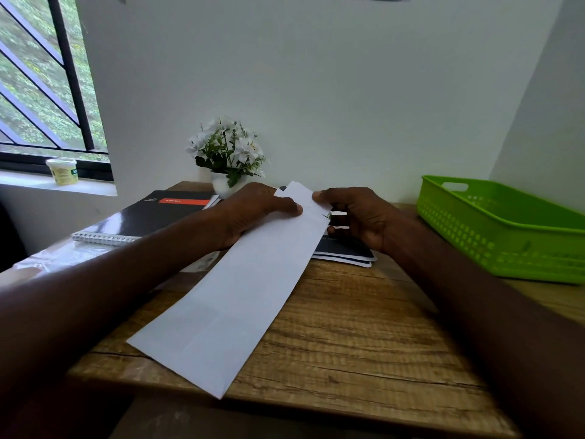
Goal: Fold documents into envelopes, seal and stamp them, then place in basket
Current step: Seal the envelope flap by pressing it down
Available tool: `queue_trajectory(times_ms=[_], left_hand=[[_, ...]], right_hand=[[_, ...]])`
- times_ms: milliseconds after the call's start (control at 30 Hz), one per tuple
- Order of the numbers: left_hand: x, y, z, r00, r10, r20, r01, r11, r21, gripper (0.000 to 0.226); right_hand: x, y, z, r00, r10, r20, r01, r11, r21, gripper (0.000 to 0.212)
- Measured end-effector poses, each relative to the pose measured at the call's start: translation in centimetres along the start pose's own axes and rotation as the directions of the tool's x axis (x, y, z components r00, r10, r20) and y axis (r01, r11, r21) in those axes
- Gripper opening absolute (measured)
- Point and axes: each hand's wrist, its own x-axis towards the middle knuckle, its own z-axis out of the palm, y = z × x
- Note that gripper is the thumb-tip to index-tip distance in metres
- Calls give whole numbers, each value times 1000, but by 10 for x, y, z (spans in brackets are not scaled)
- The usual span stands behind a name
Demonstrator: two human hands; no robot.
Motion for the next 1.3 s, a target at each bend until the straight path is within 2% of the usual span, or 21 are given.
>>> queue_trajectory(times_ms=[167,300,500,833,1300], left_hand=[[2,-1,-1,1000,-11,12,11,1000,-6,41],[0,2,0,1000,-11,26,11,1000,21,41],[-2,3,3,999,-13,30,13,1000,3,34],[2,0,1,999,-8,46,7,1000,8,34],[-1,0,1,997,-2,82,3,1000,-21,30]], right_hand=[[-1,0,1,1000,15,22,-15,1000,7,27],[-1,0,2,1000,2,0,-2,1000,6,41],[2,1,1,998,-61,-16,61,998,1,17],[1,1,3,998,-47,32,47,999,-3,23],[2,1,4,1000,-31,6,30,998,59,32]])
